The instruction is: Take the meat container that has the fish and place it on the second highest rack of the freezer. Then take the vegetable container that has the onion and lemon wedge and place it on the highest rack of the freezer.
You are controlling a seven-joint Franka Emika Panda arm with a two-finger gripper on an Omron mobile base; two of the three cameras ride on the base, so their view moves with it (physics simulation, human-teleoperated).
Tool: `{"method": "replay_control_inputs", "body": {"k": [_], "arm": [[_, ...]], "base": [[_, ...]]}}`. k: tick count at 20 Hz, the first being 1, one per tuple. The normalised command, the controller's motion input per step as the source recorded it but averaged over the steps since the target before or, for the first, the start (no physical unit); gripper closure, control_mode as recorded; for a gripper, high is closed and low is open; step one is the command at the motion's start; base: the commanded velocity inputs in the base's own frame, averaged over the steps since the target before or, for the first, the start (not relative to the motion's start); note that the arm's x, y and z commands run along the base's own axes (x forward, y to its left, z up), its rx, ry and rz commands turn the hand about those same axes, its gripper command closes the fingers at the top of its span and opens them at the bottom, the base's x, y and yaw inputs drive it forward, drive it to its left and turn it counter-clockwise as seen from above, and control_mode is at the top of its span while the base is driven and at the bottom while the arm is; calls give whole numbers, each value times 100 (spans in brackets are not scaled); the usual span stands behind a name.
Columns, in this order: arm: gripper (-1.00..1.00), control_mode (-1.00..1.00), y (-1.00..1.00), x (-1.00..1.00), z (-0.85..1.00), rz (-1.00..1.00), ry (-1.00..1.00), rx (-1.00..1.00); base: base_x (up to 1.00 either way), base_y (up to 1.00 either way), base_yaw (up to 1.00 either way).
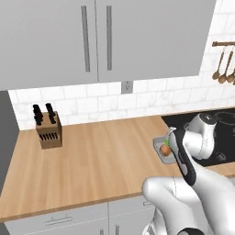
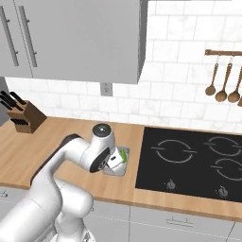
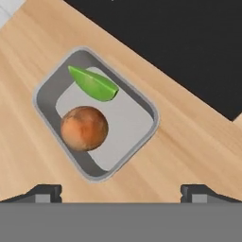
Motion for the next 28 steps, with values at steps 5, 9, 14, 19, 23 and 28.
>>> {"method": "replay_control_inputs", "body": {"k": [5, 9, 14, 19, 23, 28], "arm": [[-100, -100, -29, 3, -3, -1, 17, 5], [-100, -100, -15, 8, -7, 0, 20, 2], [-100, -100, 0, 16, -15, -3, 17, 0], [-100, -100, 0, 17, -30, -4, 4, 0], [-100, -100, 0, 18, -19, -4, 3, 0], [-100, -100, 0, 12, -10, -3, 5, 0]], "base": [[0, 0, 0], [0, 0, 0], [0, 0, 0], [0, 0, 0], [0, 0, 0], [0, 0, 0]]}}
